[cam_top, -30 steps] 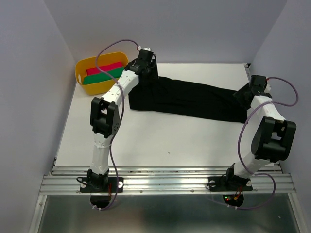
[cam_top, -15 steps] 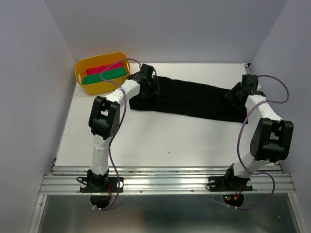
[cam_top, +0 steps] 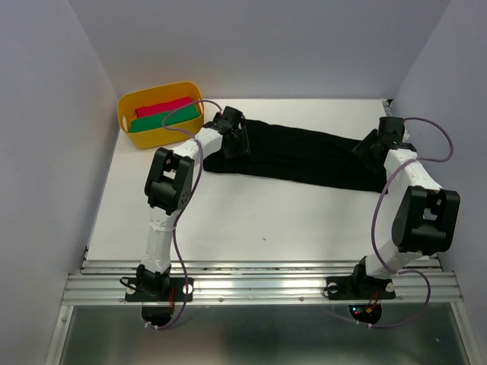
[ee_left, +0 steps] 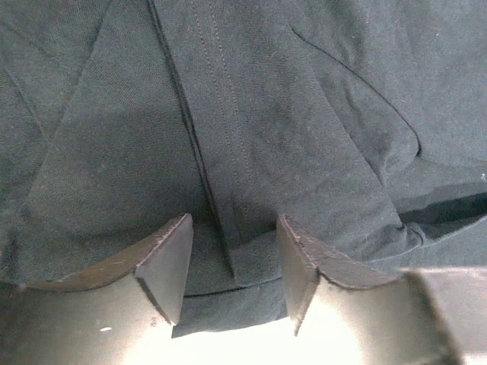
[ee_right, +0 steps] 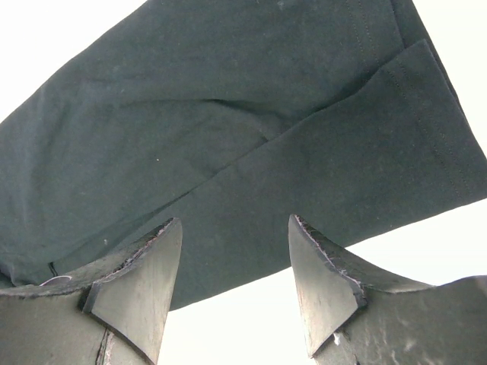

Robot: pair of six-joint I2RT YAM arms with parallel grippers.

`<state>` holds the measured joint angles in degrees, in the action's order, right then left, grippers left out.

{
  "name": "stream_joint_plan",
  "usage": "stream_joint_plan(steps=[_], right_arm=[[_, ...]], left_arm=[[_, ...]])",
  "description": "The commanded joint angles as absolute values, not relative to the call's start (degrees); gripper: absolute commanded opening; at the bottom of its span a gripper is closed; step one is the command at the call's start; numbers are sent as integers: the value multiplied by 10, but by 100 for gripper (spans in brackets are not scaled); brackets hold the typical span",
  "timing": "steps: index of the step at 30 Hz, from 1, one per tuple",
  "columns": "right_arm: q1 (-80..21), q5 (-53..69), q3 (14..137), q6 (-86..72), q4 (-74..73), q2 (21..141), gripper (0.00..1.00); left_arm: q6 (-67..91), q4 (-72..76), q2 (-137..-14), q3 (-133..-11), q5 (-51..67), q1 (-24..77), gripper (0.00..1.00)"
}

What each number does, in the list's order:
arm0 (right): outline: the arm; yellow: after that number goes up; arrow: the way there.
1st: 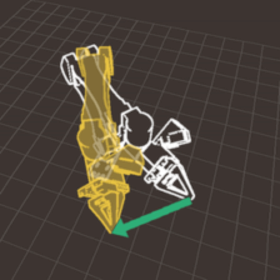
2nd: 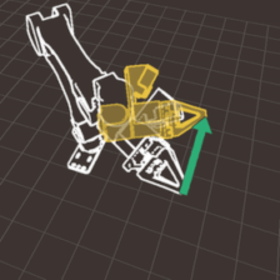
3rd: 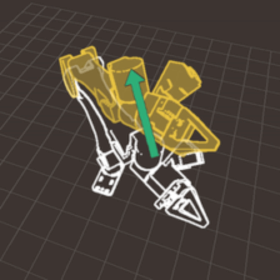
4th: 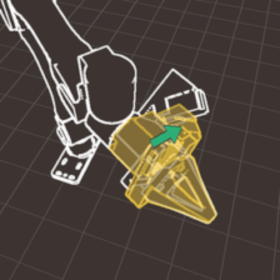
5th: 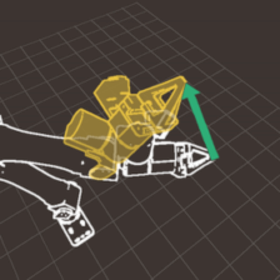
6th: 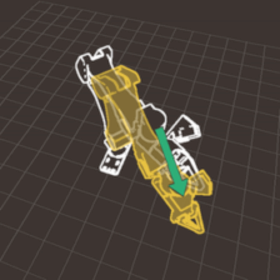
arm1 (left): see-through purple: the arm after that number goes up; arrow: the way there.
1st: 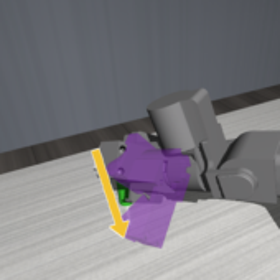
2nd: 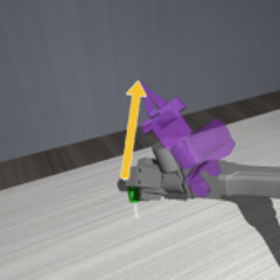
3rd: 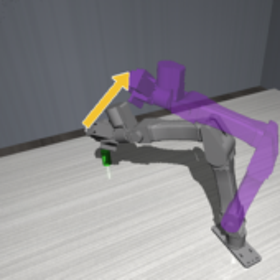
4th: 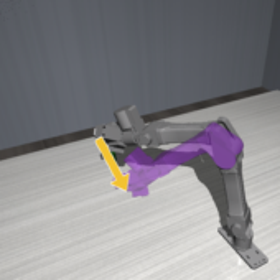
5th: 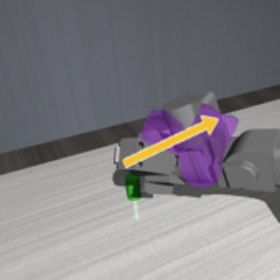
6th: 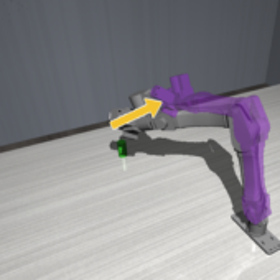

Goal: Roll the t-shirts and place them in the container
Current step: Fold the T-shirt at the center of the board.

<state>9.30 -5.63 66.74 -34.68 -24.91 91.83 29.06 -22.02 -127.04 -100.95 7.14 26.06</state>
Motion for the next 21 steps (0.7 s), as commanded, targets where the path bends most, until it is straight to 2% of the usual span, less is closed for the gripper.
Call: stream_joint_plan(steps=[1, 7, 10, 12, 21], right_arm=[[95, -69, 685, -339, -248, 911, 64], [95, -71, 688, -338, -247, 912, 64], [95, -72, 688, -339, -248, 913, 64], [95, -72, 688, -339, -247, 913, 64], [95, -75, 693, -335, -253, 911, 64]], left_arm=[[293, -208, -1272, -1020, 79, 265, 55], [292, -211, -1285, -1042, 84, 271, 38], [291, -214, -1285, -1049, 86, 272, 21], [290, -214, -1285, -1056, 87, 272, 1], [287, -217, -1300, -1127, 91, 273, 0]])
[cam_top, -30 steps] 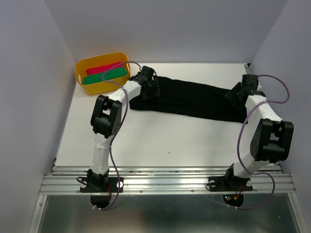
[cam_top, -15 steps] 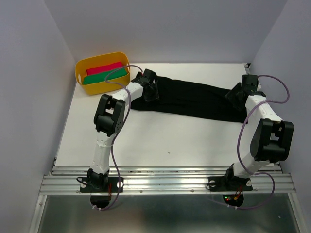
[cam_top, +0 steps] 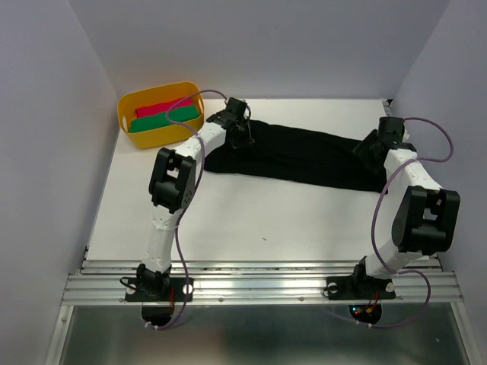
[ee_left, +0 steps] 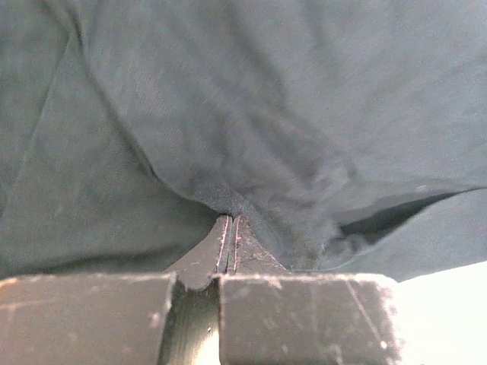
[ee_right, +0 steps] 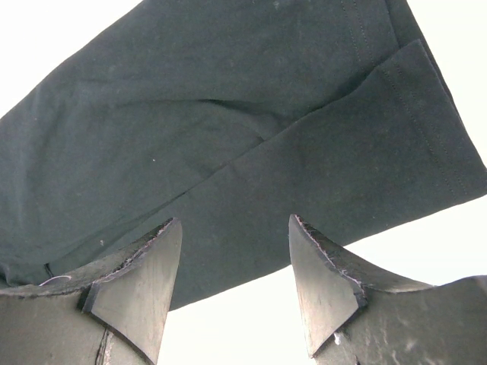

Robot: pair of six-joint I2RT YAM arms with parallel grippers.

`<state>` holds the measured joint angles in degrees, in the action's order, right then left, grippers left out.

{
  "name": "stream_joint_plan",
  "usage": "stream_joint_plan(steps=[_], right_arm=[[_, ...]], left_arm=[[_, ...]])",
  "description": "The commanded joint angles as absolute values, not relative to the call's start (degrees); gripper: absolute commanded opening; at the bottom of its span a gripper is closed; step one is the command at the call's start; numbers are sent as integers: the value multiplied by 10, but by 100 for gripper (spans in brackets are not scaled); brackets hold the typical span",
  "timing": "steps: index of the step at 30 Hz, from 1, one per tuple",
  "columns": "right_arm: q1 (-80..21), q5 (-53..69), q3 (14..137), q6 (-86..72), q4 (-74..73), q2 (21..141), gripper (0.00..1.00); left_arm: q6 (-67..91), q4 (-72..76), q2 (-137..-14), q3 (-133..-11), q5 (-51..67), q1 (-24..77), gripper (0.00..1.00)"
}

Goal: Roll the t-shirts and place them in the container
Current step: Fold the T-shirt at the center of the board.

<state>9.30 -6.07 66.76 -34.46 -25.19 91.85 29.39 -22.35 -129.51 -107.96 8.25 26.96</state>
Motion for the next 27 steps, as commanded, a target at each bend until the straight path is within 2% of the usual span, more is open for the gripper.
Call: stream_joint_plan(steps=[1, 8, 9, 11, 12, 16, 17, 18, 19, 20, 27], right_arm=[[95, -76, 693, -333, -255, 910, 64], [95, -65, 684, -333, -257, 911, 64], [95, -63, 683, -333, -258, 911, 64], [95, -62, 676, -332, -258, 911, 64], [95, -62, 674, -330, -258, 911, 64], [95, -69, 669, -325, -263, 907, 64], [95, -69, 669, -324, -264, 906, 64], [95, -69, 667, -323, -265, 905, 64], [95, -69, 667, -323, -265, 904, 64], [95, -68, 667, -323, -265, 904, 64], [95, -54, 667, -323, -265, 902, 64]], left_arm=[[287, -212, -1310, -1144, 97, 274, 0], [287, -164, -1370, -1222, 129, 288, 0], [287, -158, -1386, -1243, 131, 294, 5], [280, -152, -1403, -1268, 131, 297, 28], [275, -152, -1417, -1293, 129, 301, 33], [261, -141, -1420, -1321, 125, 308, 36], [255, -133, -1419, -1324, 113, 312, 41], [241, -129, -1413, -1328, 108, 315, 54], [233, -127, -1412, -1332, 98, 318, 62], [224, -128, -1410, -1334, 94, 322, 80], [208, -135, -1361, -1318, 62, 322, 81]])
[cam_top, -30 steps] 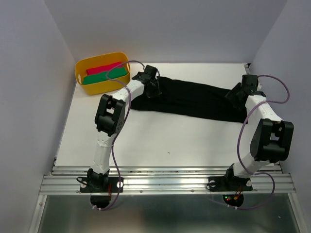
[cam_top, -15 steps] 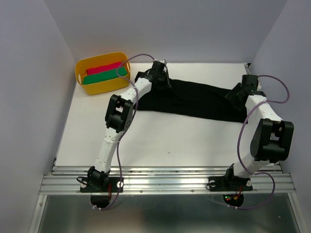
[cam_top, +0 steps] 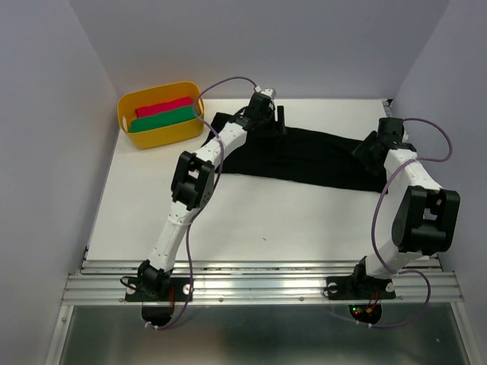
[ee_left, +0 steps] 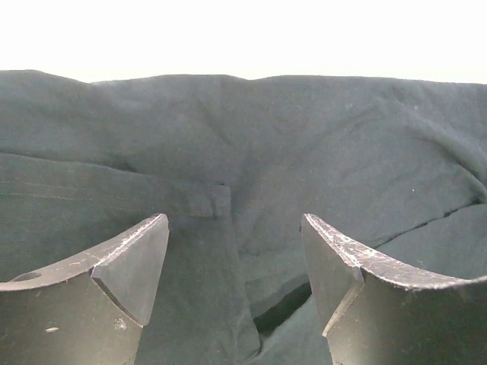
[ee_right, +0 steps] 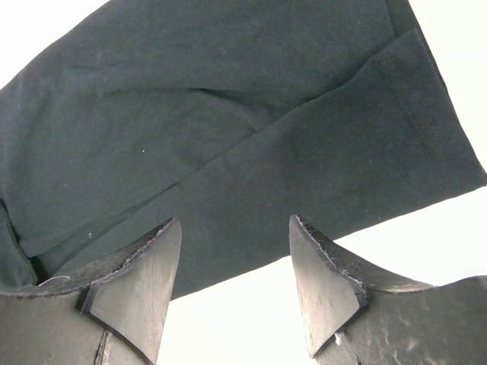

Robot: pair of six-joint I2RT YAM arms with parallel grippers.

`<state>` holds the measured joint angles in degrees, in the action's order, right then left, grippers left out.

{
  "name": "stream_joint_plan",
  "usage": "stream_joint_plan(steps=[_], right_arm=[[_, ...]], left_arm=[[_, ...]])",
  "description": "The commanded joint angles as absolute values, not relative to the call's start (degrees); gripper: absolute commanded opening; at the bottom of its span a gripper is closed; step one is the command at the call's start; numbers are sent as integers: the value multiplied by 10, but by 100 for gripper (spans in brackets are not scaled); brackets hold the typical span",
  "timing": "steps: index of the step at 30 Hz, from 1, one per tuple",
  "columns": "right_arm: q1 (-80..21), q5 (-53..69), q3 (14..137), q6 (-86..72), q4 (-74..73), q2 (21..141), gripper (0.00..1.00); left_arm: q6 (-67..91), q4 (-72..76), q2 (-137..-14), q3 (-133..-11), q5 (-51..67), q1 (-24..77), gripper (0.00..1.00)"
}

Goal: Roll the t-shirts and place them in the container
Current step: Fold the T-shirt at the center of the board.

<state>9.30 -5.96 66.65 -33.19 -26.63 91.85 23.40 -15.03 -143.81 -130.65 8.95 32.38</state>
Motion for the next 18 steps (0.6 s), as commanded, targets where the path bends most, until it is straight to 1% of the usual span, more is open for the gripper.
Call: stream_joint_plan(steps=[1, 4, 6, 7, 9, 10, 11, 12, 13, 14, 15, 16, 18], right_arm=[[95, -51, 669, -323, -266, 901, 64], [90, -41, 672, -314, -268, 903, 64], [90, -29, 684, -309, -272, 914, 64], [84, -25, 689, -303, -275, 920, 64], [79, -14, 706, -297, -273, 941, 61], [79, -11, 712, -295, -272, 951, 59], [74, -6, 728, -294, -271, 961, 56], [74, -6, 728, -293, -271, 973, 54], [74, -7, 747, -290, -270, 985, 46], [68, -9, 757, -288, -269, 1011, 43], [68, -17, 768, -288, -269, 1026, 39], [68, -22, 793, -287, -269, 1040, 31], [68, -47, 817, -288, -272, 1079, 25]], left_arm=[[207, -137, -1347, -1313, 58, 321, 81], [212, -142, -1318, -1297, 51, 321, 79], [215, -165, -1307, -1288, 46, 321, 75], [219, -171, -1293, -1268, 41, 320, 70], [228, -181, -1265, -1217, 33, 320, 55], [232, -182, -1253, -1196, 28, 318, 45], [241, -182, -1245, -1176, 19, 317, 26], [246, -183, -1235, -1157, 15, 316, 15], [250, -183, -1228, -1141, 12, 314, 3], [252, -186, -1217, -1113, 9, 312, 0], [255, -189, -1213, -1101, 6, 309, 0], [259, -193, -1210, -1093, 4, 308, 0], [260, -197, -1205, -1065, -25, 300, 0]])
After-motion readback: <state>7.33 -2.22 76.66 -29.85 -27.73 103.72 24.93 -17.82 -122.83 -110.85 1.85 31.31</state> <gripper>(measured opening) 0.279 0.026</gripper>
